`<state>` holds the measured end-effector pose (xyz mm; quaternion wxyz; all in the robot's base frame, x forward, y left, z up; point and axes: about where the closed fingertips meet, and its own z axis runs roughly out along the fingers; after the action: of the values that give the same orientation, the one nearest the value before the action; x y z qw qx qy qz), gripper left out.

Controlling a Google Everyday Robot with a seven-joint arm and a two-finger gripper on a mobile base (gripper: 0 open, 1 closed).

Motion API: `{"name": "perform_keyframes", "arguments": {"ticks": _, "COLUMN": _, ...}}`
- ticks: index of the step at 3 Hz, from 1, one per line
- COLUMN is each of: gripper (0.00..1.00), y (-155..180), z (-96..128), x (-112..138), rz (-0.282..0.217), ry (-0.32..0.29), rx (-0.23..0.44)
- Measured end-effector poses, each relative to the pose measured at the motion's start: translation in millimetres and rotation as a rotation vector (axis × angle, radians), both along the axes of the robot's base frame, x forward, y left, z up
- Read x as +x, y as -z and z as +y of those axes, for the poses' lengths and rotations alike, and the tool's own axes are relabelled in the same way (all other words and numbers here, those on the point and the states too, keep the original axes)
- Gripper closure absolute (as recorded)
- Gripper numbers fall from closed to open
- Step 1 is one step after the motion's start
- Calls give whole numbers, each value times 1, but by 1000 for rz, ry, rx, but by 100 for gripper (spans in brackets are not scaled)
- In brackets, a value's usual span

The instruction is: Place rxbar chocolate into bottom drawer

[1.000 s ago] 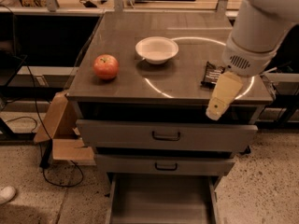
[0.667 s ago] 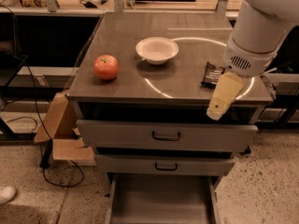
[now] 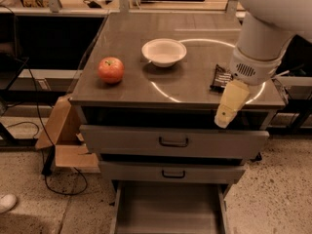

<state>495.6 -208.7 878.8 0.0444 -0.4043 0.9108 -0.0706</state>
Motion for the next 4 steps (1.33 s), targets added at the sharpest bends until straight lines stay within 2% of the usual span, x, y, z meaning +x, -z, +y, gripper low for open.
{"name": "perform_keyframes", "arguments": {"ticks": 1, "gripper": 0, "y": 4, "z": -17, "x": 3, "rz": 23, "ry": 133, "rx": -28}}
{"name": "perform_keyframes", "arguments": {"ticks": 2, "gripper": 0, "y": 4, "z": -17, "x": 3, "rz": 23, "ry": 135, "rx": -29}}
{"name": "perform_keyframes", "arguments": {"ticks": 3, "gripper": 0, "y": 4, "z": -8, "x": 12, "rz": 31, "ry": 154, "rx": 0}}
{"name": "perform_keyframes", "arguments": {"ticks": 4, "gripper": 0, "y": 6, "z": -10, "x": 38, "rz": 25, "ry": 227, "rx": 20}}
